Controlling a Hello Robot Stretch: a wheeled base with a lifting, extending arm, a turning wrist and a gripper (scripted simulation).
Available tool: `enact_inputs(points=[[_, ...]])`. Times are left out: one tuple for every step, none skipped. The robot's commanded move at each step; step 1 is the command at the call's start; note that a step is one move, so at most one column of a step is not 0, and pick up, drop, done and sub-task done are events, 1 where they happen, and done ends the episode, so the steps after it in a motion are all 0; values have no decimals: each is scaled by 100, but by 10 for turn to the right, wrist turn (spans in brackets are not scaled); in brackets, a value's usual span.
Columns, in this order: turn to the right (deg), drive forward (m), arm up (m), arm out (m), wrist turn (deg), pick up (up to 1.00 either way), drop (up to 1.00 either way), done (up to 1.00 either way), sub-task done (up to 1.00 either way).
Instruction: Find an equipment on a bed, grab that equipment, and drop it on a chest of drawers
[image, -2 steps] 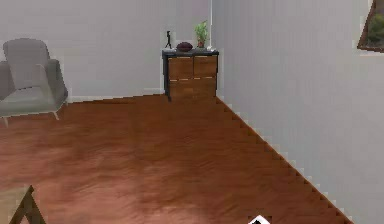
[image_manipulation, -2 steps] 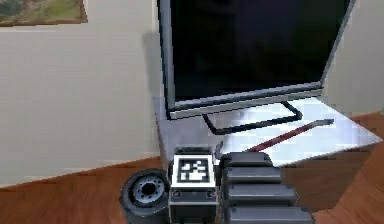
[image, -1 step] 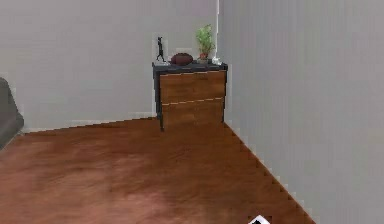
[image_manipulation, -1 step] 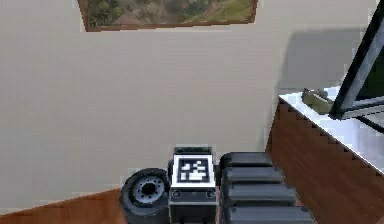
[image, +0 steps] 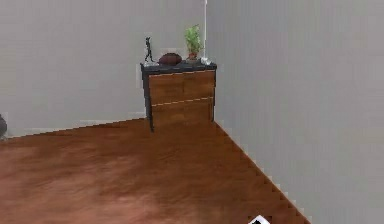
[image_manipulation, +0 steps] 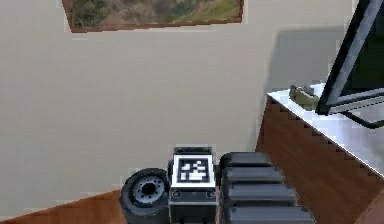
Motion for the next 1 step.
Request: enact_inputs(points=[[0, 100, 0, 0, 0, 0, 0, 0, 0]])
